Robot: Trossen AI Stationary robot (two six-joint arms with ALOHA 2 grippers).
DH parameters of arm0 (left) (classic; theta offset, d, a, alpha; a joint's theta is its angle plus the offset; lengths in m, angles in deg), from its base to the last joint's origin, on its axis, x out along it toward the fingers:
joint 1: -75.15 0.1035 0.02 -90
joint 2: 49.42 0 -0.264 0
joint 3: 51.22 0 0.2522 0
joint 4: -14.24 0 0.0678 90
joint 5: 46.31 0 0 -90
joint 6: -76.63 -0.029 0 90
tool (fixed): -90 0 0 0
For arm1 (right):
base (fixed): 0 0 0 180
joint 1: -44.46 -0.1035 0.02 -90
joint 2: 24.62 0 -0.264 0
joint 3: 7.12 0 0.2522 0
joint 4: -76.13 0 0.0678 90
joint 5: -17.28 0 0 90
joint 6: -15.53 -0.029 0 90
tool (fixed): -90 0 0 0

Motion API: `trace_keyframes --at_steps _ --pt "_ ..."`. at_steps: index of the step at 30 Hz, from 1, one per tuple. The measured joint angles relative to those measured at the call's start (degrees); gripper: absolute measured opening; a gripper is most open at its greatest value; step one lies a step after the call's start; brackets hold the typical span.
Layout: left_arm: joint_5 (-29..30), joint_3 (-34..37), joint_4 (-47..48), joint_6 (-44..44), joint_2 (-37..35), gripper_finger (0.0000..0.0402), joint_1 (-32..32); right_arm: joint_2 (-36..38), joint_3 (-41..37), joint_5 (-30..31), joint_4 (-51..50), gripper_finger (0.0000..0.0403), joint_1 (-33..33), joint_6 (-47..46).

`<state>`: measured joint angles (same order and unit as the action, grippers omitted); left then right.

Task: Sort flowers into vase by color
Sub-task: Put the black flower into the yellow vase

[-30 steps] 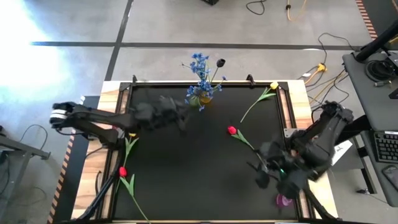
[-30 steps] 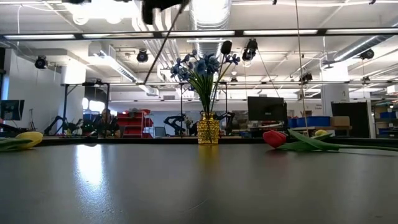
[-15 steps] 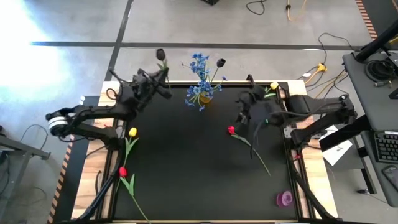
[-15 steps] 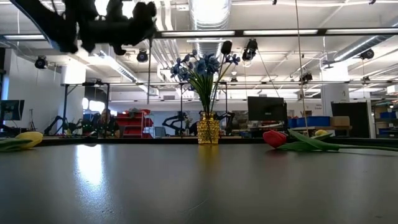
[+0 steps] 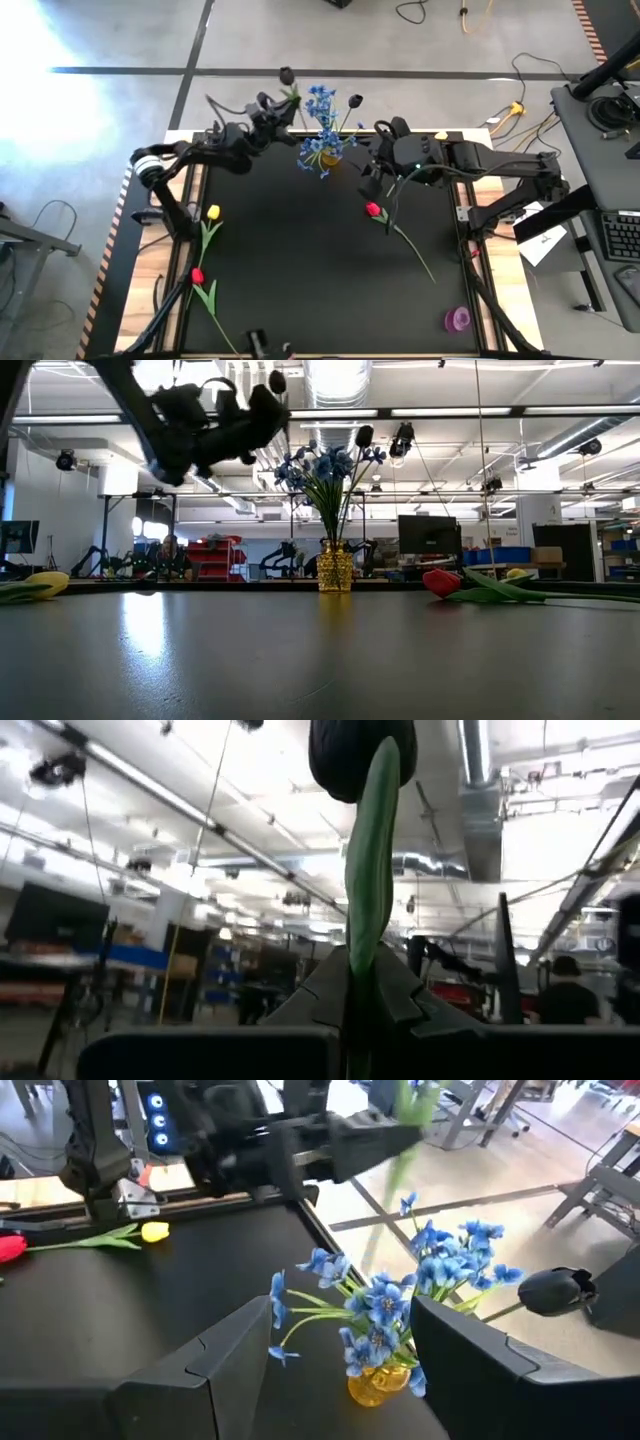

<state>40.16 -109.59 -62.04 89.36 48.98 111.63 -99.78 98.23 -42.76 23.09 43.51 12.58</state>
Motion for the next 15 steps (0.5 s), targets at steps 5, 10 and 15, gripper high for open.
trace_keyframes --at_steps 5,10,15 --pt "-4.44 -7.38 -0.01 3.89 5.65 0.0 1.48 -0.72 -0.02 -0.01 0.33 0.0232 0.13 -3.76" --pt "-7.73 -13.08 0.04 6.97 10.23 0.0 1.5 -1.01 -0.02 0.01 0.61 0.0232 0.1 -7.56" --pt "-9.16 -15.79 0.04 7.93 13.55 0.0 1.52 -1.09 -0.02 -0.35 0.58 0.0232 0.0 -9.27"
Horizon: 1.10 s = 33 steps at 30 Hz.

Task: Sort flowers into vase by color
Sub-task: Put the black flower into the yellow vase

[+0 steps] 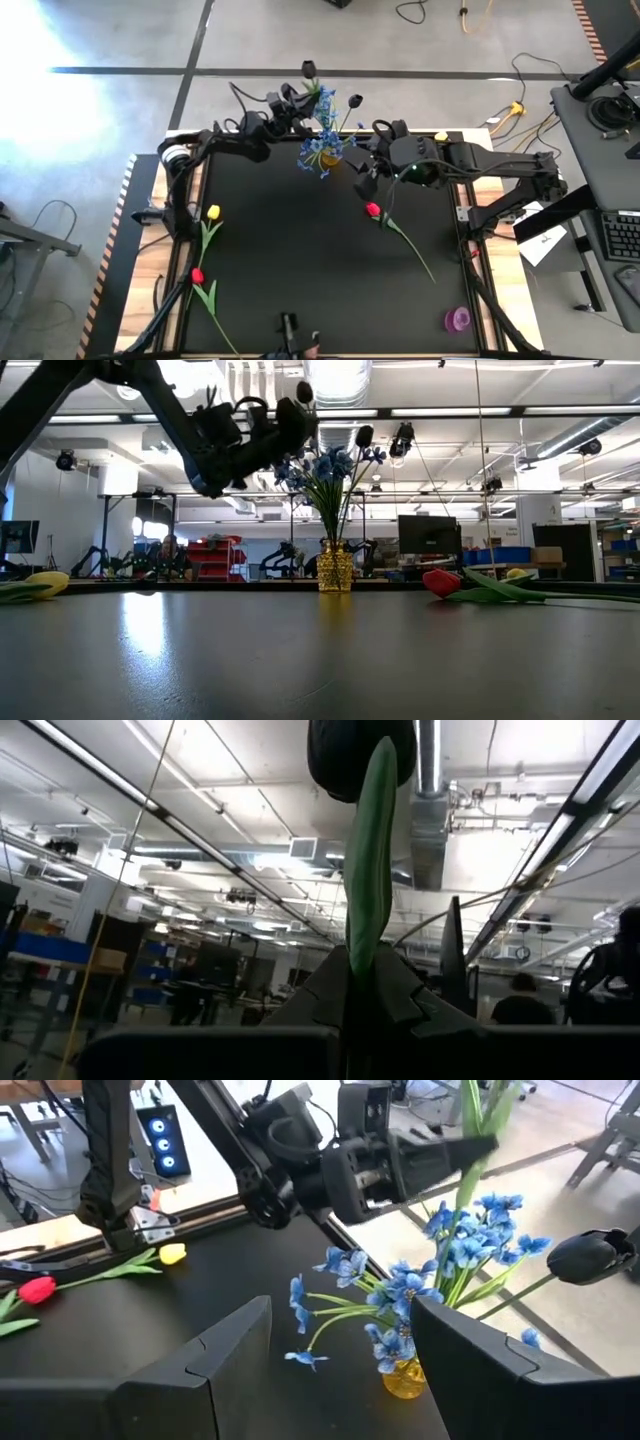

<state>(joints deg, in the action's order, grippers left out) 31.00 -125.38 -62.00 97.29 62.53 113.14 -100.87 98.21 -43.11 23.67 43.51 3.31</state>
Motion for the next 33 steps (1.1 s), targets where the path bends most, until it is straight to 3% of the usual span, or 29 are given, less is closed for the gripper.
trace_keyframes --at_steps 17,26,33 --pt "-0.65 0.15 0.67 0.1 4.19 0.0 0.55 -0.26 0.04 -0.09 -0.08 0.0226 -0.28 -1.36" --pt "-11.07 0.17 13.83 0.6 2.49 0.0 1.55 -0.26 0.09 -1.66 -8.31 0.0249 -0.02 -10.85" --pt "-14.05 0.2 28.54 -4.27 -2.36 0.0002 2.73 -0.26 0.09 -4.27 -12.33 0.029 0.13 -12.17"
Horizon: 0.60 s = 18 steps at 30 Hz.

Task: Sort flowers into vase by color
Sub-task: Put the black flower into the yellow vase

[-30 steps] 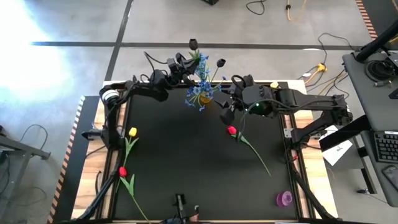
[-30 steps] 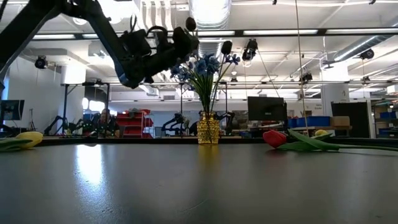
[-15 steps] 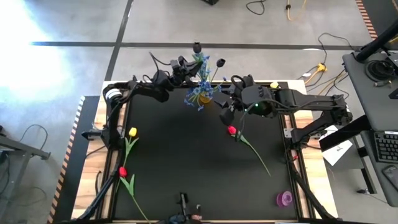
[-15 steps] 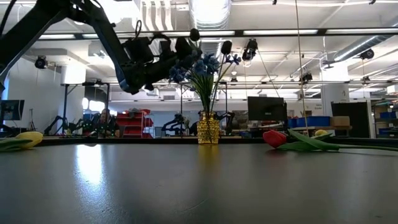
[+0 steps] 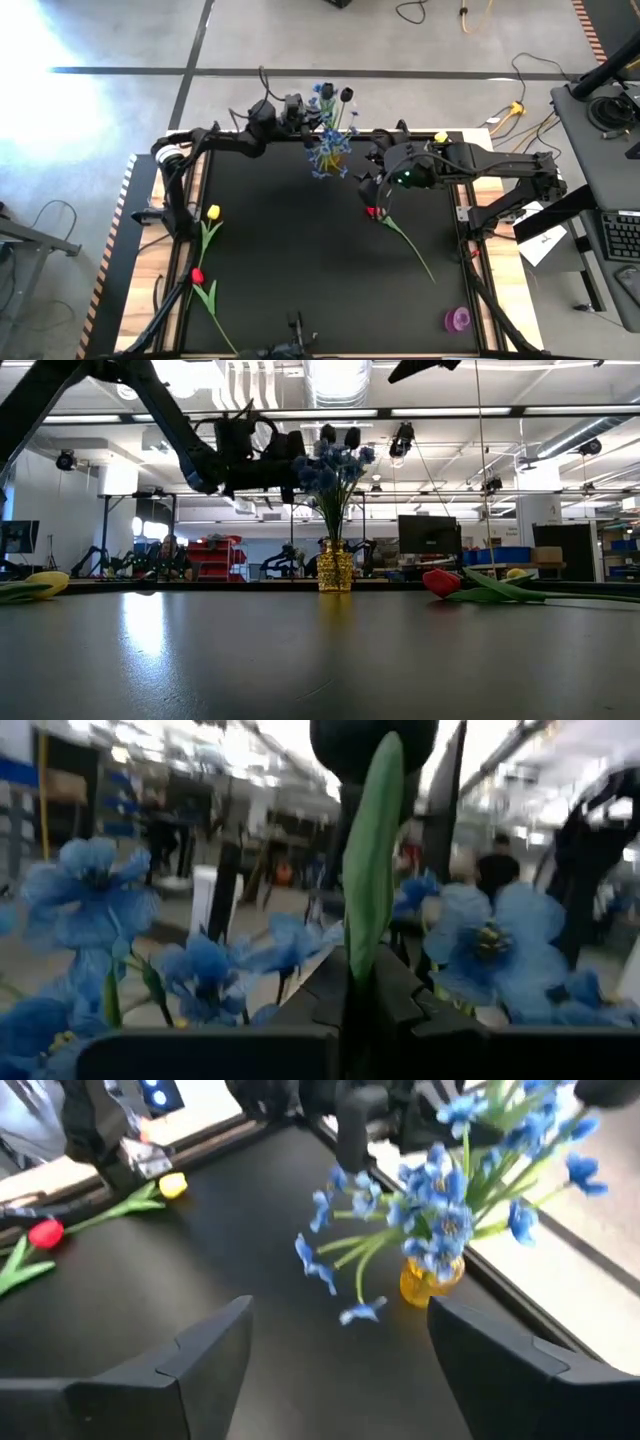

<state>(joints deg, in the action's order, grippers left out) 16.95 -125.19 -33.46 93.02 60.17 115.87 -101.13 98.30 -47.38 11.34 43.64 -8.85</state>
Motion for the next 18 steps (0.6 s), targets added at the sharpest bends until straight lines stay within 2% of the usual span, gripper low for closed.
trace_keyframes --at_steps 4,12,18 --pt "-1.17 0.0 11.31 -3.9 -4.25 0.003 0.63 -0.01 0.0 -0.1 -4.2 0.0307 0.11 -1.79" --pt "1.7 0.0 36.42 -15.15 -14.46 0.0126 1.19 -0.47 -0.01 0.07 -11.21 0.0309 0.2 -5.85" --pt "2.84 0.0 49.78 -21.05 -22.82 0.0187 1.44 -1.67 -1.94 -4.84 -18.84 0.0294 1.08 -11.62"
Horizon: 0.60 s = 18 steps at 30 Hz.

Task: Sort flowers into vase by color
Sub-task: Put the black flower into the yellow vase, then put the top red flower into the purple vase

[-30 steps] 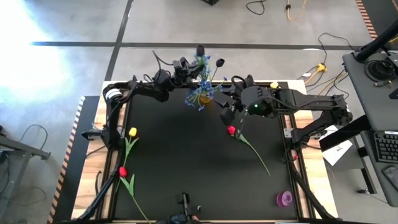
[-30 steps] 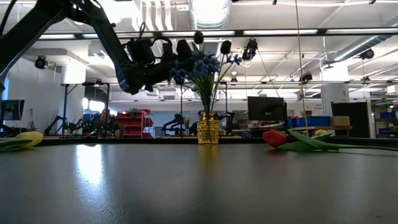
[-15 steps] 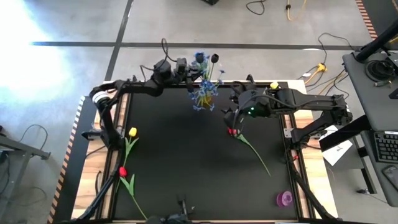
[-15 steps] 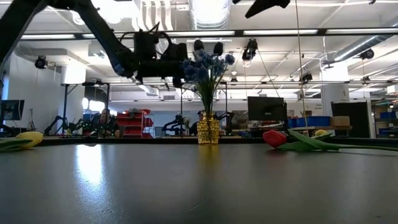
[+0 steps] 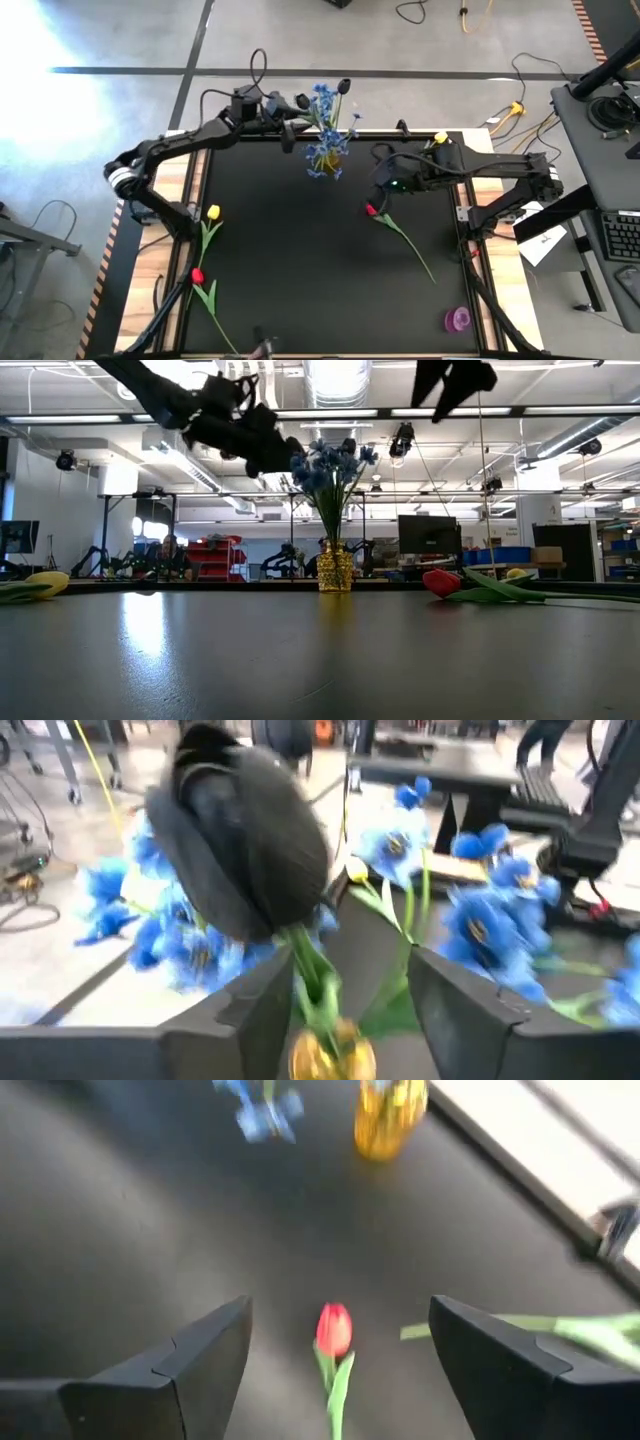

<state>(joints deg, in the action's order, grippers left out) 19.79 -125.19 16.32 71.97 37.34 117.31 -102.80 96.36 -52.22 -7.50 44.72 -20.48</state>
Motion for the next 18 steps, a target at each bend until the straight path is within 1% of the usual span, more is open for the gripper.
trace_keyframes --at_steps 3,7,10,14,18 --pt "0.97 0.0 7.3 -2.34 -3.15 0.021 0.12 -0.84 -2.89 -3.71 -0.41 0.0289 0.68 -0.85" --pt "5.45 0.0 17.09 -5.83 -6.95 0.0233 0.12 -2.46 -7.92 -8.58 -0.23 0.0285 1.62 -1.74" --pt "8.65 0.0 25.16 -7.41 -9.67 0.0244 0.12 -3.15 -12.39 -10.65 0.07 0.0286 1.97 -3.51" --pt "8.99 0.0 34.7 -6.68 -13.91 0.0247 0.08 -3.34 -19.43 -13.1 2.52 0.0282 2.22 -4.01" --pt "5.97 0.02 40.48 -2.69 -17.64 0.0241 -1.45 -3.35 -26.32 -13.63 11.63 0.0269 2.2 -3.89"
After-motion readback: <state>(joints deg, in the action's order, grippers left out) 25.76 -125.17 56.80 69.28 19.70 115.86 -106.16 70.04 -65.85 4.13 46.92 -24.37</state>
